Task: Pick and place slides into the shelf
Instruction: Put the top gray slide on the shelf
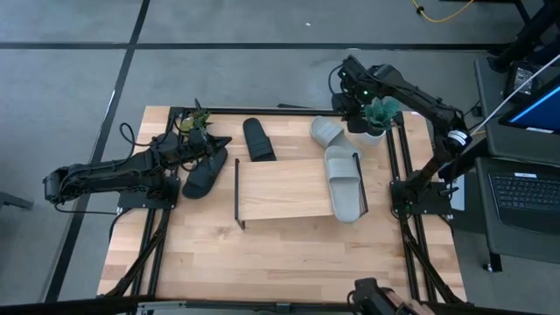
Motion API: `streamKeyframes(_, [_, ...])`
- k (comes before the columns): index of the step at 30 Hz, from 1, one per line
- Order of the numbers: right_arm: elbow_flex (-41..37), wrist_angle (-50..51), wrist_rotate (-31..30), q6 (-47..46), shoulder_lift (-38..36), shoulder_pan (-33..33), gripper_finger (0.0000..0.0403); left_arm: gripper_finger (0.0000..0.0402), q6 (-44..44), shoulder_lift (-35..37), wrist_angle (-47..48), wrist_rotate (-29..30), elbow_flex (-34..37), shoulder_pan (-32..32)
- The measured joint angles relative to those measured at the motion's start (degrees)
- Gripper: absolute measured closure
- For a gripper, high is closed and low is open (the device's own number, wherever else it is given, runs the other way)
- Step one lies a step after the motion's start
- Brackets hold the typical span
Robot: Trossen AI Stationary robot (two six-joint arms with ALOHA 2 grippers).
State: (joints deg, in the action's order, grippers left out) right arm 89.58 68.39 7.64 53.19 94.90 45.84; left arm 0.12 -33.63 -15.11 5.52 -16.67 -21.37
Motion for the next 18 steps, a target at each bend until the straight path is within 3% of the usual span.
streamKeyframes(6, [-4.88, -0.41, -0.1, 3.03, 0.58, 0.0, 0.0215, 0.0401, 0.0, 0.0, 0.02, 0.0, 0.0, 0.0])
streamKeyframes(18, [-11.89, -7.3, -3.66, 2.86, 0.58, -0.02, 0.0211, 0.0401, 0.02, 0.0, 0.04, 0.0, 0.0, 0.0])
